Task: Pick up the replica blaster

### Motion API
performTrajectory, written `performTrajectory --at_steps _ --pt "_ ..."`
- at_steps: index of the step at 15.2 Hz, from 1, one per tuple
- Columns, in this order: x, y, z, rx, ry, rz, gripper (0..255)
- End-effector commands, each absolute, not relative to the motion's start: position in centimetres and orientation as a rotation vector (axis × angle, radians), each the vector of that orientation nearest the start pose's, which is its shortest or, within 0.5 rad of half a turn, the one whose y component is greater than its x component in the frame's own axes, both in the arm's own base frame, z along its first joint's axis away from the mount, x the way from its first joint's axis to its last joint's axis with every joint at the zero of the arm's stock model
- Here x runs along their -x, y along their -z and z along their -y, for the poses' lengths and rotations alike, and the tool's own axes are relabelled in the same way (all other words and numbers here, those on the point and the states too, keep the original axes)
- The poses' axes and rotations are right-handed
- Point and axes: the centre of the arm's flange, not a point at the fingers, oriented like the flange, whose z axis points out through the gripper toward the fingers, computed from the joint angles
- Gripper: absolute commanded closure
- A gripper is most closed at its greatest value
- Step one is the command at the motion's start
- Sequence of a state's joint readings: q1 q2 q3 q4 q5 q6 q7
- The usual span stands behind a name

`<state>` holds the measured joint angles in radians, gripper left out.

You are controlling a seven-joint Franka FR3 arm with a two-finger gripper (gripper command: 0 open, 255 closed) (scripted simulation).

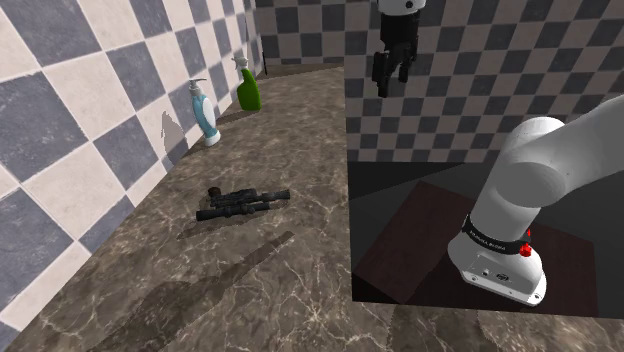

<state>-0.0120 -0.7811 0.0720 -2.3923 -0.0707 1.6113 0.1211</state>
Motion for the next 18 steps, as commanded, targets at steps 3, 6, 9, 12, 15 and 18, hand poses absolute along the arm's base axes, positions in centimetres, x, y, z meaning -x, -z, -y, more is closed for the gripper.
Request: performTrajectory --at_steps 3,6,9,12,15,18 --pt "-32.8 -56.2 -3.1 3.252 0.012 -0.075 0" --pt "-35.2 -54.3 -5.3 3.239 0.009 0.006 0" --pt "-37.6 -52.5 -7.7 3.223 0.007 0.086 0" --pt "-39.7 -50.6 -10.1 3.206 0.004 0.165 0" --pt "-41.8 -48.8 -12.8 3.186 0.002 0.243 0" --pt "-43.7 -47.0 -15.5 3.165 -0.001 0.32 0"
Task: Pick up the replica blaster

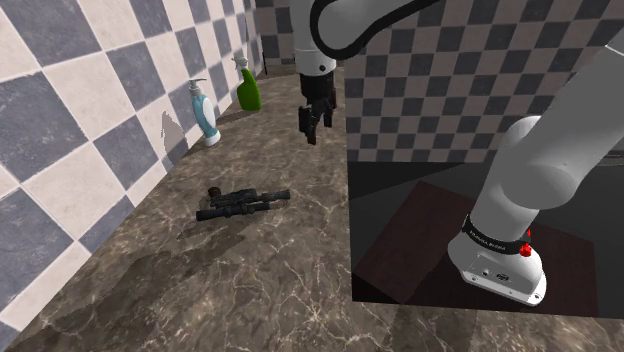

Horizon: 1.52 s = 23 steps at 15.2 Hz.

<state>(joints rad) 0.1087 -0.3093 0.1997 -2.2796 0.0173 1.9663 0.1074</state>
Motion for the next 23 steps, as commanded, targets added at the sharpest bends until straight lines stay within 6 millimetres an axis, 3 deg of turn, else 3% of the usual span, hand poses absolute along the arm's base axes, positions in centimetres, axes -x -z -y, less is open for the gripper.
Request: performTrajectory --at_steps 1,16,23 --pt "-44.3 -46.4 -16.5 3.157 -0.002 0.346 0" --pt "-51.4 -37.9 -31.9 3.02 -0.014 0.715 0" --pt "-51.5 -34.6 -32.3 3.016 -0.014 0.724 0"
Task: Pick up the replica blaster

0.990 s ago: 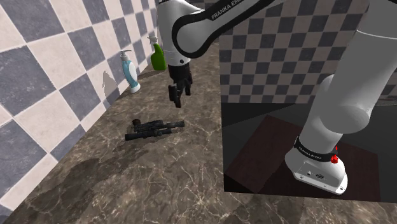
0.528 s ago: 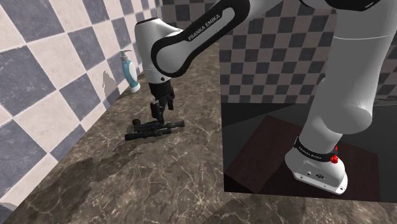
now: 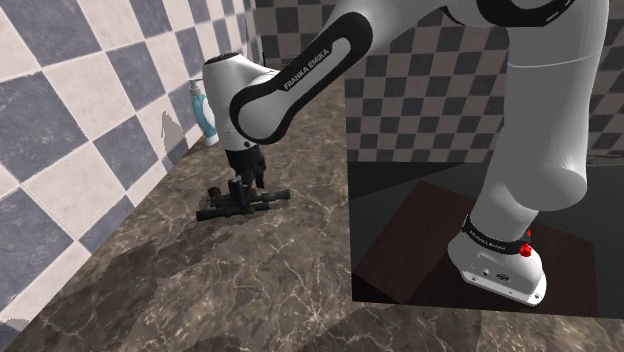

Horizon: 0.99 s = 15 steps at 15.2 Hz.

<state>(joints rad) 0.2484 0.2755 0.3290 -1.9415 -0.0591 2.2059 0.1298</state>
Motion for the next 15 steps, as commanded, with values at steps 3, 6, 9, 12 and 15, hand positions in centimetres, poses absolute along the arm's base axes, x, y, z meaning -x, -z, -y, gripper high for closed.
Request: performTrajectory --at_steps 3,6,9,12,15 --pt "-51.5 -33.7 -32.3 3.016 -0.014 0.724 0" --pt "-51.5 -33.7 -32.4 3.016 -0.014 0.724 255" --pt "-51.5 -33.7 -32.4 3.016 -0.014 0.724 255" --pt "-51.6 -33.8 -32.4 3.016 -0.014 0.724 255" --pt "-51.5 -34.8 -32.3 3.016 -0.014 0.724 255"
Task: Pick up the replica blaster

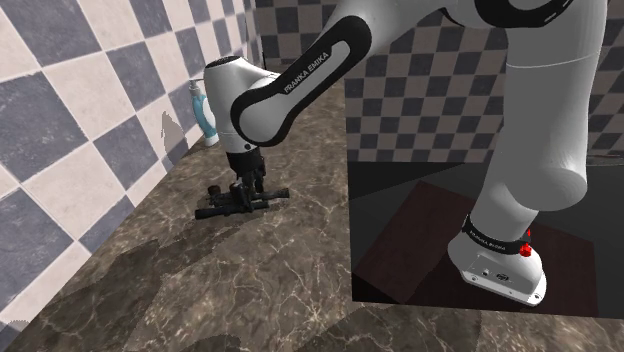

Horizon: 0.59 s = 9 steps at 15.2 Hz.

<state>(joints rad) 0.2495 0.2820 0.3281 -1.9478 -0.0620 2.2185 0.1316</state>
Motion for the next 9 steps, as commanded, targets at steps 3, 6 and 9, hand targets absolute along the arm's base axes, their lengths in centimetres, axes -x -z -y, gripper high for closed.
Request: performTrajectory --at_steps 3,6,9 --pt "-51.5 -36.4 -32.3 3.016 -0.014 0.724 255" --pt "-51.5 -38.0 -32.3 3.016 -0.014 0.724 255" --pt "-51.5 -39.5 -32.3 3.016 -0.014 0.724 255"
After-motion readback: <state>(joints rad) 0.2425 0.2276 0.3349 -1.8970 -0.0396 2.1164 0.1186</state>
